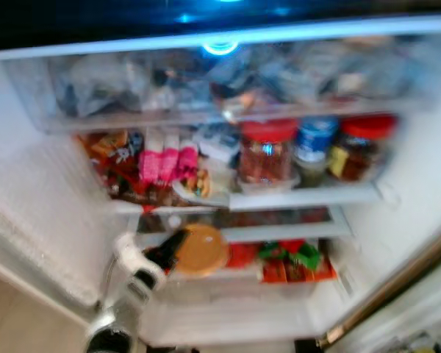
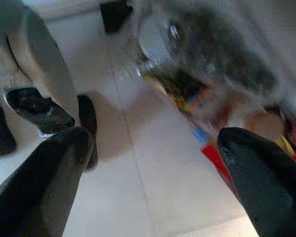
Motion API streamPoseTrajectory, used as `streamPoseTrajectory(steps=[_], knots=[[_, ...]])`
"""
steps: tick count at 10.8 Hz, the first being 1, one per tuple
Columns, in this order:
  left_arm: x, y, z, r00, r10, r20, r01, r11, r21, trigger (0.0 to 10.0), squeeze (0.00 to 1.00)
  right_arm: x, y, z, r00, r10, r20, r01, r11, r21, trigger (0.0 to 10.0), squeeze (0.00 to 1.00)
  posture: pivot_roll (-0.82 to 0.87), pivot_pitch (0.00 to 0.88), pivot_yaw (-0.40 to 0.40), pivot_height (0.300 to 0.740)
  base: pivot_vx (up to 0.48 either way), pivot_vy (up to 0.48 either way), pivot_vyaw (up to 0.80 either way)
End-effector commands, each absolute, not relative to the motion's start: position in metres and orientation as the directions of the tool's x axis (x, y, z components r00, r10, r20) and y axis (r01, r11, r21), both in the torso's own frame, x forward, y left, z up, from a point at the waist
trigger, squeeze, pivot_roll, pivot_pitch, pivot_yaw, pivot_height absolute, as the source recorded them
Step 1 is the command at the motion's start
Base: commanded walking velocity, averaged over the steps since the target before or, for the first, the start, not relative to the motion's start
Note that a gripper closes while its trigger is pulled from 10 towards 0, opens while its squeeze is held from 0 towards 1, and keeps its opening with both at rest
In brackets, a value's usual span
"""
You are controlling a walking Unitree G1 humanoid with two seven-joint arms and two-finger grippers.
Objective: Restocking fridge
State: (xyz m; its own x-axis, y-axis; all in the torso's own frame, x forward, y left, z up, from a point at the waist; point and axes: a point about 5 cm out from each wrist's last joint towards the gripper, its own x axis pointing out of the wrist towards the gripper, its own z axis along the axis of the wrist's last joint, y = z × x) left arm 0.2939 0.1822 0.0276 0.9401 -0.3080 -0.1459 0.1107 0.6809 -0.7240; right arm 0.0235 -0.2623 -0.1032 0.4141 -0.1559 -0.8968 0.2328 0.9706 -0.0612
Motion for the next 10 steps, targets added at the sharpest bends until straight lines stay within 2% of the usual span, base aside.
streamPoseTrajectory(steps=[1, 6, 10], knots=[[0.3, 0.175, 0.036, 0.943, -0.315, -0.102, 0.138, 0.654, -0.743, 10.0, 0.0, 0.011, -0.264, -0.104, 0.377, -0.158, -0.912, 0.238, 0.969, -0.07, 10.0, 0.0, -0.12, 0.06, 0.044, 0.655, 0.0, 0.0, 0.0], [0.306, 0.175, 0.044, 0.957, -0.287, -0.03, 0.134, 0.534, -0.835, 10.0, 0.0, 0.011, -0.263, -0.104, 0.381, -0.155, -0.911, 0.24, 0.969, -0.065, 10.0, 0.0, -0.13, 0.063, 0.045, 0.655, 0.0, 0.0, 0.0], [0.316, 0.176, 0.058, 0.959, -0.282, 0.034, 0.182, 0.519, -0.835, 10.0, 0.0, 0.011, -0.263, -0.104, 0.384, -0.152, -0.911, 0.238, 0.969, -0.062, 10.0, 0.0, -0.13, 0.068, 0.043, 0.655, 0.0, 0.0, 0.0]])
